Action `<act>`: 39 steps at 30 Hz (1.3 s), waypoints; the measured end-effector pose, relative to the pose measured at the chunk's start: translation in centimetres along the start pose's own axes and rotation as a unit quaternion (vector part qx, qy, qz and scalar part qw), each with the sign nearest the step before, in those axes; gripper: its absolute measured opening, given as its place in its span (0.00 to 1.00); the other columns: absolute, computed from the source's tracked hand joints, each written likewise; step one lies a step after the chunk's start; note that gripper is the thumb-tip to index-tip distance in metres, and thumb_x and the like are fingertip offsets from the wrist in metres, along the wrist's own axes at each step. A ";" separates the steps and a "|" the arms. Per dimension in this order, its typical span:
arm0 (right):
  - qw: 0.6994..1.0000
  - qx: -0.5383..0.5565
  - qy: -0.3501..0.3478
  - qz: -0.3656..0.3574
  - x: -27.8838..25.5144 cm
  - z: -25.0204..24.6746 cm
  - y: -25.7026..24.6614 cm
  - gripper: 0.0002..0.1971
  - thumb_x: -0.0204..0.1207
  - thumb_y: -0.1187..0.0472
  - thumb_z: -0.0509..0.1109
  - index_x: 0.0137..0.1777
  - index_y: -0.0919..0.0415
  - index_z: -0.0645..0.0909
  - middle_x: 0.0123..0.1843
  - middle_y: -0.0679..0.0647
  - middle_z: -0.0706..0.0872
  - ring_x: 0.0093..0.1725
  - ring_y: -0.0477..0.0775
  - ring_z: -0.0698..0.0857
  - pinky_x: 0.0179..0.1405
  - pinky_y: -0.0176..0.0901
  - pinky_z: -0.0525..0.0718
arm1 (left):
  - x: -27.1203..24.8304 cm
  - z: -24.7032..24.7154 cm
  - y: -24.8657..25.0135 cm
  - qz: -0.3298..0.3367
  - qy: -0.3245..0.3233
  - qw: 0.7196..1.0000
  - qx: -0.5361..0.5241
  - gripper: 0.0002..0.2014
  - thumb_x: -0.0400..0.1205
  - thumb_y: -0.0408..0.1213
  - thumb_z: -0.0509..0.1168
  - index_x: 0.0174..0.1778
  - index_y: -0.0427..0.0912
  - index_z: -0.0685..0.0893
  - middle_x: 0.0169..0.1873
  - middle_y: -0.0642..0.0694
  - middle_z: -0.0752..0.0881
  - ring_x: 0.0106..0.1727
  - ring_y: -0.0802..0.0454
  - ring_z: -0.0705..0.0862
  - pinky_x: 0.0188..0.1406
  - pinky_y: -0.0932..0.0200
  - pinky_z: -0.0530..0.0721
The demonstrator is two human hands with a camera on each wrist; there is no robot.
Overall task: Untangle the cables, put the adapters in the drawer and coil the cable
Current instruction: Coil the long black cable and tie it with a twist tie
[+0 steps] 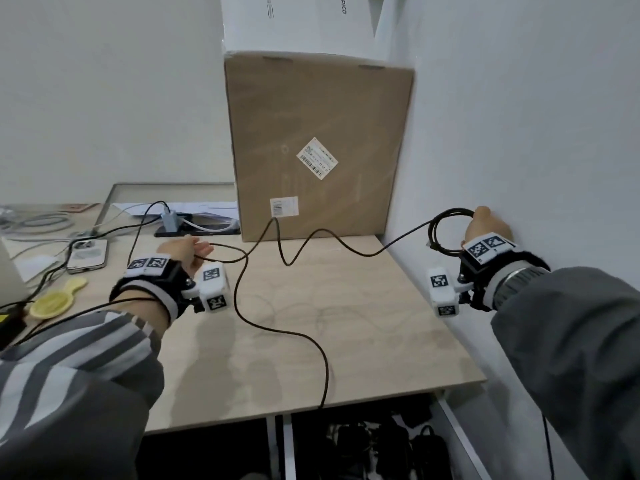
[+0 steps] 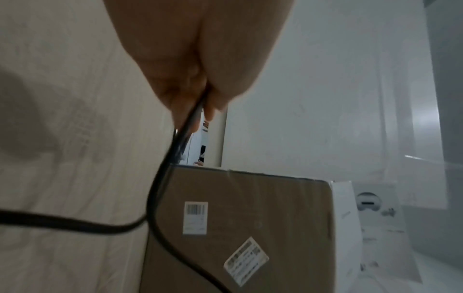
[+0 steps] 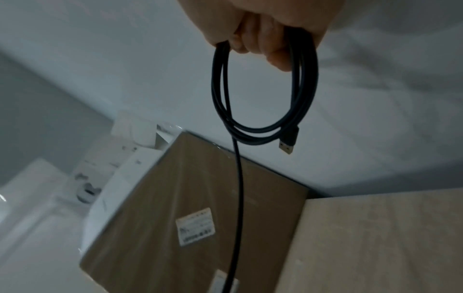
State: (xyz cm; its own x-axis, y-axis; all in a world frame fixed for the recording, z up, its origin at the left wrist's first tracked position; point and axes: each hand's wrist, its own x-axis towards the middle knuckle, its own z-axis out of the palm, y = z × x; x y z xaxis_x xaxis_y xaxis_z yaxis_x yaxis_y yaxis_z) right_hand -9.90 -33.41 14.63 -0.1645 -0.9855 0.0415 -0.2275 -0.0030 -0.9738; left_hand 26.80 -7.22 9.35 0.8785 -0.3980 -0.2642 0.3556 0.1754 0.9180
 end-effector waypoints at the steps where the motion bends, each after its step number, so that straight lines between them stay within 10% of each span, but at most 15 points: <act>1: 1.000 0.009 -0.016 0.000 0.1 0.4 0.6 0.13 0.83 0.66 0.57 0.64 0.71 0.70 0.60 0.72 0.81 0.59 0.70 0.81 0.50 0.52 0.77 | 0.1 0.1 -0.3 -0.001 -0.025 1.000 -0.009 0.18 0.90 0.39 0.51 0.67 0.29 0.73 0.56 0.45 0.79 0.42 0.53 0.88 0.37 0.62 0.81; 4: 0.999 -0.016 -0.043 0.004 -1.4 1.8 1.9 0.21 0.81 0.51 0.52 0.42 0.68 0.78 0.53 0.69 0.86 0.53 0.68 0.85 0.55 0.57 0.82 | -0.6 0.7 -1.7 -0.011 -0.114 0.977 0.180 0.29 0.86 0.51 0.57 0.81 0.41 0.60 0.76 0.43 0.68 0.71 0.40 0.74 0.66 0.42 0.76; 8: 0.998 0.014 -0.050 0.022 -3.2 4.4 2.0 0.22 0.77 0.47 0.54 0.30 0.64 0.72 0.39 0.66 0.83 0.44 0.68 0.85 0.46 0.55 0.82 | -2.2 2.7 -2.1 0.062 -0.071 0.832 0.547 0.33 0.86 0.55 0.53 0.76 0.30 0.66 0.64 0.33 0.81 0.57 0.39 0.82 0.51 0.51 0.79; 10: 0.998 0.025 -0.061 0.011 -3.4 5.7 1.9 0.22 0.75 0.46 0.55 0.29 0.64 0.71 0.36 0.65 0.82 0.42 0.69 0.85 0.44 0.57 0.83 | -2.1 3.4 -1.8 0.101 0.024 0.764 0.636 0.33 0.86 0.57 0.51 0.73 0.29 0.70 0.67 0.30 0.77 0.65 0.34 0.78 0.60 0.47 0.77; 13: 0.996 0.035 -0.075 -0.014 -4.0 7.5 1.3 0.21 0.73 0.46 0.57 0.27 0.63 0.69 0.32 0.63 0.77 0.35 0.65 0.80 0.40 0.59 0.82 | -3.3 5.3 -1.4 0.308 0.051 0.778 0.546 0.26 0.85 0.50 0.55 0.73 0.36 0.74 0.70 0.31 0.71 0.71 0.34 0.71 0.70 0.45 0.70; 16: 0.995 0.033 -0.086 -0.038 -4.0 9.4 0.7 0.21 0.74 0.48 0.57 0.27 0.63 0.68 0.30 0.61 0.75 0.33 0.61 0.77 0.33 0.53 0.76 | -8.2 8.4 -1.4 0.486 -0.125 0.762 0.409 0.23 0.86 0.49 0.54 0.71 0.40 0.78 0.67 0.40 0.77 0.70 0.46 0.73 0.70 0.54 0.68; 19: 0.992 0.038 -0.106 -0.052 -3.6 10.9 0.5 0.20 0.76 0.48 0.58 0.27 0.60 0.66 0.28 0.58 0.72 0.32 0.58 0.75 0.32 0.47 0.70 | -11.4 10.1 -3.1 0.335 -0.401 0.670 0.527 0.32 0.83 0.54 0.60 0.82 0.48 0.61 0.78 0.50 0.67 0.78 0.54 0.65 0.75 0.59 0.62; 21: 0.992 0.040 -0.102 -0.055 -3.2 11.3 0.2 0.20 0.75 0.48 0.58 0.26 0.60 0.65 0.27 0.57 0.71 0.32 0.58 0.75 0.32 0.48 0.70 | -11.1 9.9 -4.9 0.208 -0.463 0.549 0.663 0.44 0.79 0.59 0.65 0.84 0.52 0.48 0.83 0.54 0.54 0.82 0.54 0.55 0.80 0.56 0.55; 23: 0.993 0.044 -0.095 -0.057 -2.6 11.5 -0.4 0.19 0.73 0.47 0.57 0.26 0.59 0.66 0.28 0.58 0.72 0.32 0.58 0.75 0.33 0.48 0.70 | -10.2 9.4 -6.3 0.151 -0.468 0.492 0.719 0.44 0.77 0.60 0.66 0.84 0.54 0.50 0.81 0.54 0.60 0.80 0.52 0.61 0.80 0.49 0.61; 27: 0.993 0.060 -0.079 -0.059 -1.6 11.5 -1.6 0.19 0.70 0.46 0.57 0.26 0.59 0.65 0.29 0.58 0.72 0.32 0.58 0.76 0.33 0.49 0.70 | -8.0 9.0 -6.9 0.173 -0.465 0.492 0.715 0.19 0.79 0.54 0.67 0.58 0.45 0.82 0.39 0.56 0.81 0.43 0.55 0.79 0.44 0.60 0.76; 30: 0.992 0.083 -0.071 -0.064 -1.2 11.6 -2.3 0.17 0.69 0.47 0.57 0.26 0.57 0.64 0.26 0.54 0.69 0.31 0.57 0.74 0.32 0.48 0.68 | -5.6 8.8 -5.6 0.254 -0.372 0.495 0.743 0.18 0.81 0.54 0.65 0.33 0.43 0.79 0.28 0.53 0.79 0.34 0.51 0.77 0.38 0.58 0.74; 39: 0.984 0.141 -0.056 -0.094 -0.7 13.2 -4.2 0.25 0.77 0.47 0.60 0.23 0.58 0.60 0.22 0.51 0.64 0.31 0.57 0.72 0.33 0.47 0.69 | 2.2 9.3 2.2 0.325 -0.112 0.620 0.705 0.11 0.83 0.29 0.55 0.60 0.32 0.74 0.60 0.34 0.74 0.61 0.38 0.75 0.61 0.49 0.74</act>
State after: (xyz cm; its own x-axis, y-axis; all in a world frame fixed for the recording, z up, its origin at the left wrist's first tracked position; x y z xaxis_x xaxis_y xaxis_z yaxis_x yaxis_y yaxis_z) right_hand 3.86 -34.93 15.76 -0.0345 -0.9754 0.2175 0.0347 -0.2187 -0.9752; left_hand 26.58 -16.09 13.50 0.5672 -0.7989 0.2003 -0.8221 -0.5344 0.1967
